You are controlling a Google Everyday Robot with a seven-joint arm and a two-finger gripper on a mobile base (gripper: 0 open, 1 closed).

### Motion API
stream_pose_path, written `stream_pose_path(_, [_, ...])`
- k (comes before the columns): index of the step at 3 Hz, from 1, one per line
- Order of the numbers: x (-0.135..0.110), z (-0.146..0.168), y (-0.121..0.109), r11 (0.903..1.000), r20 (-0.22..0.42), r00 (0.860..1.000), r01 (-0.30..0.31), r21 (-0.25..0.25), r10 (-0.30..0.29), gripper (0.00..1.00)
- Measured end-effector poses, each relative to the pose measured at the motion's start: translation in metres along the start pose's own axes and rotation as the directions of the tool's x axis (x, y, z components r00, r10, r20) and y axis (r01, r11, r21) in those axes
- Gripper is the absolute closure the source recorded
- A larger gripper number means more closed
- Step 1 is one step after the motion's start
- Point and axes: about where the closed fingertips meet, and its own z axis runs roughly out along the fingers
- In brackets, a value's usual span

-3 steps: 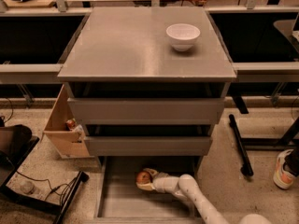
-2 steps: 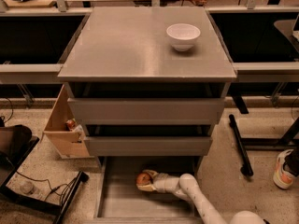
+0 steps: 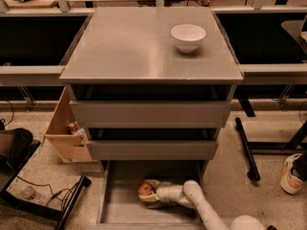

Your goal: Place apple into bottom drawer

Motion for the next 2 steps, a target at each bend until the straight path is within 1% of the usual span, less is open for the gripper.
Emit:
stream_pose_path(1, [0.0004, 0.0008, 0.0020, 1.0000, 0.001, 1.000, 0.001, -0.007, -0.001, 0.85])
stream_pose_path(2, [0.0004, 0.0008, 0.0021, 1.0000, 0.001, 1.000, 0.001, -0.007, -0.001, 0.62])
